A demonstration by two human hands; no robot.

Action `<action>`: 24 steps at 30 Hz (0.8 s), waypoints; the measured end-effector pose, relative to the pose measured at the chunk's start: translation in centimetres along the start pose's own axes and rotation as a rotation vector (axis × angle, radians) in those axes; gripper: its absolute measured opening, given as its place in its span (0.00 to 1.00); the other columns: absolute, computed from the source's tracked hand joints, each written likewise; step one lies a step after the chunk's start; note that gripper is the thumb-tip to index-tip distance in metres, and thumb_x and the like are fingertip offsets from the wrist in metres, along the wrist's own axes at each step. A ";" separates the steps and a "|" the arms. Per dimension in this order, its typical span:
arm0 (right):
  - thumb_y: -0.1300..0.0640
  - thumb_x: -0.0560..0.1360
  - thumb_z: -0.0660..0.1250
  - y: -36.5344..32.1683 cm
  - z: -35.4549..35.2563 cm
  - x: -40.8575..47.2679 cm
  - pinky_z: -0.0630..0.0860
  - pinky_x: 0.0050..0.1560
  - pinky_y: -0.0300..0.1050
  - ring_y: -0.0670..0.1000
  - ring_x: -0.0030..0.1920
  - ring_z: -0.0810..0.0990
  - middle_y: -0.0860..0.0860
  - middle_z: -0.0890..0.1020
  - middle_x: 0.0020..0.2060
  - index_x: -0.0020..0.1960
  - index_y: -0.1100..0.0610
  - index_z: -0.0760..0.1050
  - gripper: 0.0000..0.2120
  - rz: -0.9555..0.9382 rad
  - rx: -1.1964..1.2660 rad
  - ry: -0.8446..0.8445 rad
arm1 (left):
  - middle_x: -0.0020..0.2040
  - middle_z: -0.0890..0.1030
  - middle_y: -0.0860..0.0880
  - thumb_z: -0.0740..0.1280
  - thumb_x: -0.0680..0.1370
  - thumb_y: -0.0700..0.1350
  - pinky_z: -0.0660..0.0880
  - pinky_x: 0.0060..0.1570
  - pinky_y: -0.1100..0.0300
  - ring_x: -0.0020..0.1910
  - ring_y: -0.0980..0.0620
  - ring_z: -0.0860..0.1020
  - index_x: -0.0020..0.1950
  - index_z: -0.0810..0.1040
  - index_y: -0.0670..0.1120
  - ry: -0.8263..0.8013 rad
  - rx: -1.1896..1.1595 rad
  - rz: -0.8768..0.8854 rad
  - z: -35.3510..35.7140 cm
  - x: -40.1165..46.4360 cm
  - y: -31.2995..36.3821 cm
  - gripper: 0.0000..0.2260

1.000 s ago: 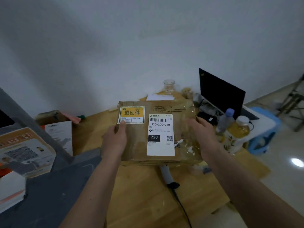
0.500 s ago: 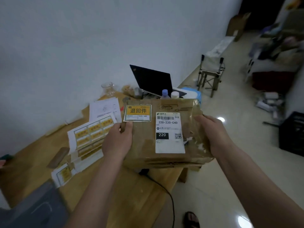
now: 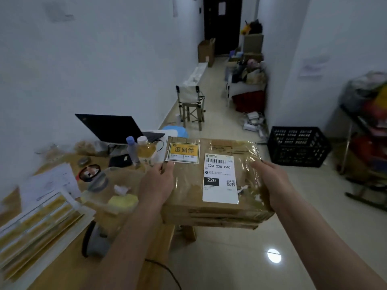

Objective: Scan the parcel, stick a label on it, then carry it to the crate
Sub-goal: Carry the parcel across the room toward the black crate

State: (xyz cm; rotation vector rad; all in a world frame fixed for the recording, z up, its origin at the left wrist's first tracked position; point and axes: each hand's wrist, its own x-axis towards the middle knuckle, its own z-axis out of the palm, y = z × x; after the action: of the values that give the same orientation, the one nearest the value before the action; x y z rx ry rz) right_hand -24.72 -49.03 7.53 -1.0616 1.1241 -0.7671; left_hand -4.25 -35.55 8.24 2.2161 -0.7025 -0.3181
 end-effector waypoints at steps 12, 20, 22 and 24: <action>0.56 0.71 0.66 -1.7 -16.6 2.8 0.75 0.29 0.43 0.57 0.35 0.81 0.58 0.82 0.38 0.45 0.60 0.80 0.08 -0.054 0.054 0.279 | 0.53 0.76 0.48 0.54 0.79 0.56 0.72 0.53 0.49 0.51 0.48 0.74 0.60 0.74 0.49 -0.318 -0.051 0.081 13.9 -1.6 12.4 0.17; 0.58 0.72 0.67 -3.4 -24.1 5.5 0.79 0.34 0.46 0.54 0.37 0.82 0.54 0.83 0.38 0.41 0.53 0.80 0.04 -0.084 0.097 0.364 | 0.47 0.76 0.49 0.55 0.79 0.54 0.74 0.54 0.46 0.48 0.47 0.75 0.60 0.74 0.48 -0.354 -0.095 0.069 21.8 -2.0 18.3 0.16; 0.58 0.72 0.66 -4.1 -25.6 6.1 0.80 0.44 0.54 0.57 0.42 0.83 0.56 0.84 0.41 0.40 0.52 0.79 0.05 -0.093 0.076 0.399 | 0.44 0.75 0.51 0.55 0.79 0.54 0.73 0.50 0.49 0.44 0.50 0.75 0.59 0.74 0.49 -0.350 -0.113 0.063 23.7 -2.0 19.4 0.15; 0.59 0.72 0.66 -4.5 -26.8 6.7 0.79 0.47 0.55 0.58 0.42 0.82 0.57 0.83 0.41 0.41 0.54 0.80 0.04 -0.097 0.072 0.419 | 0.41 0.75 0.52 0.55 0.79 0.53 0.73 0.47 0.51 0.41 0.52 0.74 0.57 0.75 0.48 -0.357 -0.140 0.044 25.2 -2.1 20.3 0.14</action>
State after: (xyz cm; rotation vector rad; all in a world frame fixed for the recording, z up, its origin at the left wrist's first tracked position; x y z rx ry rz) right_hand -48.46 -63.95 7.62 -0.9227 1.3915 -1.1347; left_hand -24.67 -60.72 6.49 2.0278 -0.8882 -0.7304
